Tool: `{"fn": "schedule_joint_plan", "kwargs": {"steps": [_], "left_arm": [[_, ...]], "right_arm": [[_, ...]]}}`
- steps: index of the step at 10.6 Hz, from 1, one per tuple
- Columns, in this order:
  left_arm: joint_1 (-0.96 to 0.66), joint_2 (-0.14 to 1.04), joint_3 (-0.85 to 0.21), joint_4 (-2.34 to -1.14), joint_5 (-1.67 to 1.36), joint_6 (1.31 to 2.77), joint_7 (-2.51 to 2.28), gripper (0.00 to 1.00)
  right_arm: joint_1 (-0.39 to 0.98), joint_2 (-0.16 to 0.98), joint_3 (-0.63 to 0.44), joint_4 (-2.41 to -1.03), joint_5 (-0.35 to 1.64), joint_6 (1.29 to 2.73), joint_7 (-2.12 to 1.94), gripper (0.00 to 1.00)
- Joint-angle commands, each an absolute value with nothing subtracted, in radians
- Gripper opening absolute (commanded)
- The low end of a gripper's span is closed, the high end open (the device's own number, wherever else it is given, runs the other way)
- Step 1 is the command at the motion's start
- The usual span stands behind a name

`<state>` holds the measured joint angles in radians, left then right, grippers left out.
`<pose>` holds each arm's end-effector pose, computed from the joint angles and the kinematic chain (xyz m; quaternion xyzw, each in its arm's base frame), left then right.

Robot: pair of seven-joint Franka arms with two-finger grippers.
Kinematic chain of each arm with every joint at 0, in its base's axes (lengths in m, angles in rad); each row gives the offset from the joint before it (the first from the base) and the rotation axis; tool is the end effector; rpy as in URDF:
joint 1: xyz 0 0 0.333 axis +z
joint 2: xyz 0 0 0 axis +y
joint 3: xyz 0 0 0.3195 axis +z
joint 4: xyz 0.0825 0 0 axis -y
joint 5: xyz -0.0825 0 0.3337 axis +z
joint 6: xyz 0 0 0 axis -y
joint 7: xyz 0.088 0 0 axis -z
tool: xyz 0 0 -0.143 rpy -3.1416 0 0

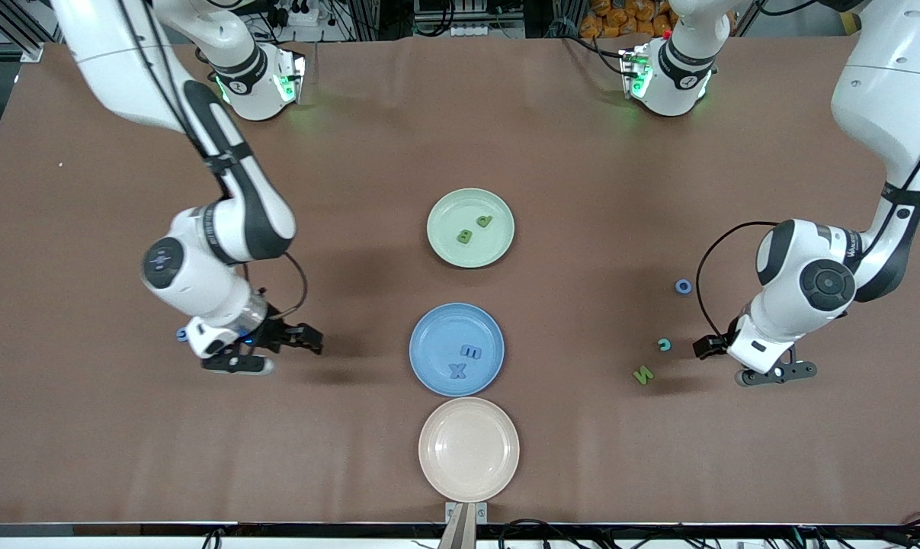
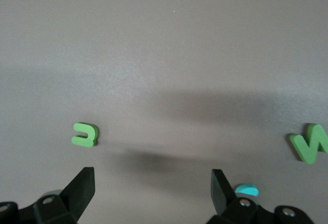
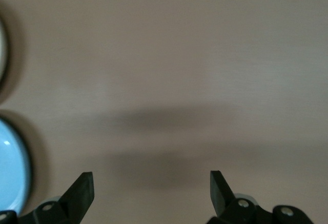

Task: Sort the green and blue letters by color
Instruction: 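Move the left gripper to the green u while the right gripper reaches blue G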

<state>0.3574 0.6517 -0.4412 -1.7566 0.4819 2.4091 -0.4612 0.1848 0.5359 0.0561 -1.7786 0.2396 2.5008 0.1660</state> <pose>0.6401 -0.0132 0.2339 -0.9965 -0.0596 -0.0530 0.0241 0.6301 0.1549 0.2770 -0.9897 0.0569 -0.0709 0.1105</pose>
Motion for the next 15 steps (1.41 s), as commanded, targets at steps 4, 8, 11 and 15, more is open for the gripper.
{"fn": "schedule_joint_plan", "kwargs": {"steps": [4, 8, 11, 15], "left_arm": [[0.365, 0.706, -0.376, -1.714, 0.523, 2.424, -0.454, 1.0], [0.379, 0.739, -0.364, -1.71, 0.526, 2.503, -0.382, 1.0], [0.379, 0.75, -0.361, -1.701, 0.517, 2.503, -0.315, 1.0], [0.383, 0.771, -0.354, -1.668, 0.508, 2.503, -0.243, 0.96]], "right_arm": [[-0.008, 0.446, -0.058, -1.839, 0.233, 2.355, 0.128, 1.0], [-0.012, 0.462, -0.103, -1.85, 0.165, 2.344, 0.64, 1.0], [-0.015, 0.495, -0.101, -1.851, -0.012, 2.342, 0.964, 1.0], [-0.034, 0.528, -0.1, -1.851, 0.023, 2.391, 1.0, 1.0]]}}
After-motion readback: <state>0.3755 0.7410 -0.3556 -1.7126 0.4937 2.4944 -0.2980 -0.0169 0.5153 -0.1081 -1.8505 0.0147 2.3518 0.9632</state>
